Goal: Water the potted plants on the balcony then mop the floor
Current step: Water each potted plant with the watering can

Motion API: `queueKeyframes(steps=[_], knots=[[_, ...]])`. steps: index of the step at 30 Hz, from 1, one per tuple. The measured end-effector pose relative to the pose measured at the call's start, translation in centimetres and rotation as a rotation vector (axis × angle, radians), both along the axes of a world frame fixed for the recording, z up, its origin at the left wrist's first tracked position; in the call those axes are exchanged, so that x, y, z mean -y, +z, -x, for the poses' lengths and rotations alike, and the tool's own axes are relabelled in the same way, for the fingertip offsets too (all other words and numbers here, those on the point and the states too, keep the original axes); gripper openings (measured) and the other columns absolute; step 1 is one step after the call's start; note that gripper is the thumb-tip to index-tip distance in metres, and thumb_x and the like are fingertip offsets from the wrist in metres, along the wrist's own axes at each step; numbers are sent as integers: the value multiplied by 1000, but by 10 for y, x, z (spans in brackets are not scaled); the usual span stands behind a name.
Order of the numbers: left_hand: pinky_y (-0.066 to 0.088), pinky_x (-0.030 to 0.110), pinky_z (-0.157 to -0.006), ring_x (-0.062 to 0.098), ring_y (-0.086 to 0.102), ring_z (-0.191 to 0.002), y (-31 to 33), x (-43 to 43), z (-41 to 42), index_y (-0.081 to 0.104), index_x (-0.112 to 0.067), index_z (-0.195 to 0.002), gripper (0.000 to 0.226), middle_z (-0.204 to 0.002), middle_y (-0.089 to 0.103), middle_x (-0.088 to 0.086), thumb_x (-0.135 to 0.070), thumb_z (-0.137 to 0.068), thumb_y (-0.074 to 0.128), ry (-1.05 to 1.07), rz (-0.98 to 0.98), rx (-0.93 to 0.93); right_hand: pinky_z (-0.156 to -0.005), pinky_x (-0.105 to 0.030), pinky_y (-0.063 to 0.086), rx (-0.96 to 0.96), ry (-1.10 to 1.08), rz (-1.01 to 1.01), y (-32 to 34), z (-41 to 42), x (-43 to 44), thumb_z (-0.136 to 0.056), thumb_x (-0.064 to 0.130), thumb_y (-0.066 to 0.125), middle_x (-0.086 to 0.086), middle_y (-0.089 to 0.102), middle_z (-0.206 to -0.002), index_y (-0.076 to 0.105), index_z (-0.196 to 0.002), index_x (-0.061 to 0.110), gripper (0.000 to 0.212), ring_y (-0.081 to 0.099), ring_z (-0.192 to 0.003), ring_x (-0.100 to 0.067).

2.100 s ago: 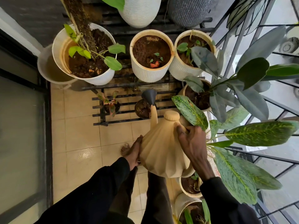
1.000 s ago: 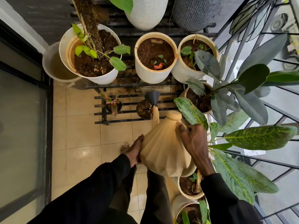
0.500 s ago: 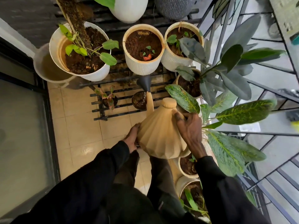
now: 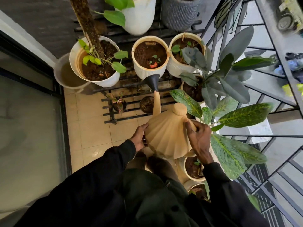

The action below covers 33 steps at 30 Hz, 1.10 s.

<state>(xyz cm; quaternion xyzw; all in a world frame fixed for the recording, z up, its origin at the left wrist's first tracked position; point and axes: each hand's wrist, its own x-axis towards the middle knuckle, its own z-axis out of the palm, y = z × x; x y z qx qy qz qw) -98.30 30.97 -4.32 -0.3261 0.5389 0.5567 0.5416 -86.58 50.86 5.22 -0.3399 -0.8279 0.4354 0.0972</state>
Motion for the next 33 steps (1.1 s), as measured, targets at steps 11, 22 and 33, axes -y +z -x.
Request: queueKeyframes(steps=[11,22,33], knots=[[51,46,-92,37,56,-122,31,-15,-13,50,-27,-141,54,-133,60,15,-59,-97,53,28,-11,-53,-46,-11,29,-69,37,19,30,-14,-13,-96,40,66,19,44,-49,52,-58,30,42,44,-44,-2],[50,48,-94,36,54,-125,52,-24,-14,50,-25,-135,52,-136,57,15,-60,-98,50,9,-57,-89,-45,-29,25,-153,53,14,28,-26,-33,-96,52,63,1,46,-50,53,-57,8,59,31,-45,-11],[53,46,-78,36,57,-120,80,-20,-9,39,-25,-150,63,-139,56,17,-58,-97,52,-5,-55,-130,-45,-21,24,-240,36,18,42,-32,-28,-94,51,63,6,46,-51,60,-59,6,58,32,-45,-8]])
